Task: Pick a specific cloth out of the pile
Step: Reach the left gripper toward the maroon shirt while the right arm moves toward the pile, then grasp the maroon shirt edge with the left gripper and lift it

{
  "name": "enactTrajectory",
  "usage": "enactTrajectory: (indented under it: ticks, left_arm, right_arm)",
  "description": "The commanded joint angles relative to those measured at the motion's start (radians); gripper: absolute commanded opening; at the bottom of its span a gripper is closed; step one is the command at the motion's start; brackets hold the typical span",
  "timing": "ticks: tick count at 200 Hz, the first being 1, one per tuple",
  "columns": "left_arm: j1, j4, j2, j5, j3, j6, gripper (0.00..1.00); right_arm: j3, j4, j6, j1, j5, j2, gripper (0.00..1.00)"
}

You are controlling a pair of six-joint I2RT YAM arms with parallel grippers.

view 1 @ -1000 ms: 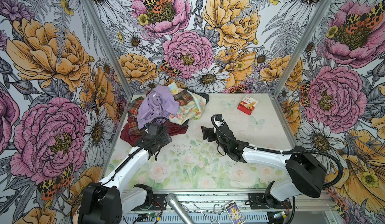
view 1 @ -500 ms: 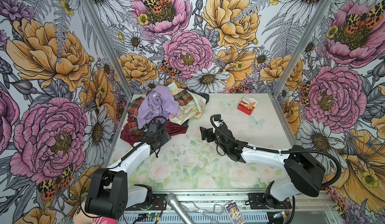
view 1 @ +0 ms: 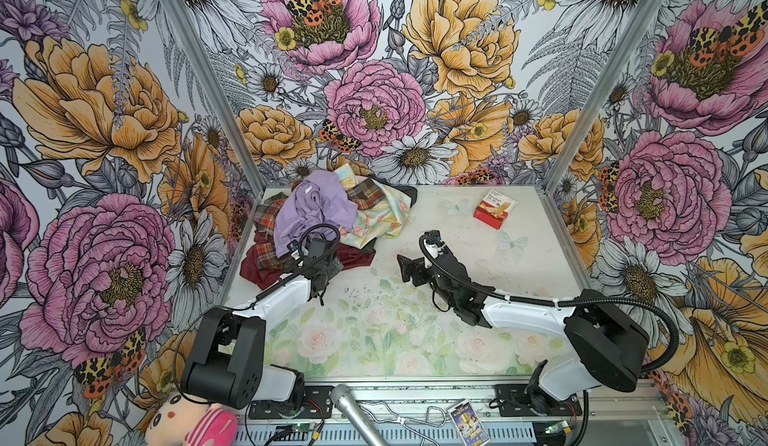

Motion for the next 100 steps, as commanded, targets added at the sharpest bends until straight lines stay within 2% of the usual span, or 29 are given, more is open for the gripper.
enactTrajectory:
  ticks: [1,59,100]
  left_arm:
    - [-0.039,0.034,0.032,-0.142,0.033,-0.087,0.99]
    - [-0.078,0.051,0.167,-0.223,0.108,-0.156,0.99]
    - [-0.077,0.05,0.289,-0.206,0.177,-0.154,0.99]
  right_arm:
    - [-0.027,0.073,-0.025,0.004,-0.018,-0.026,0.95]
    - [-0.113,0.181,-0.044,-0.006,-0.039,-0.069,0.97]
    - [-0.152,0.192,-0.051,-0.023,-0.033,-0.107,0.97]
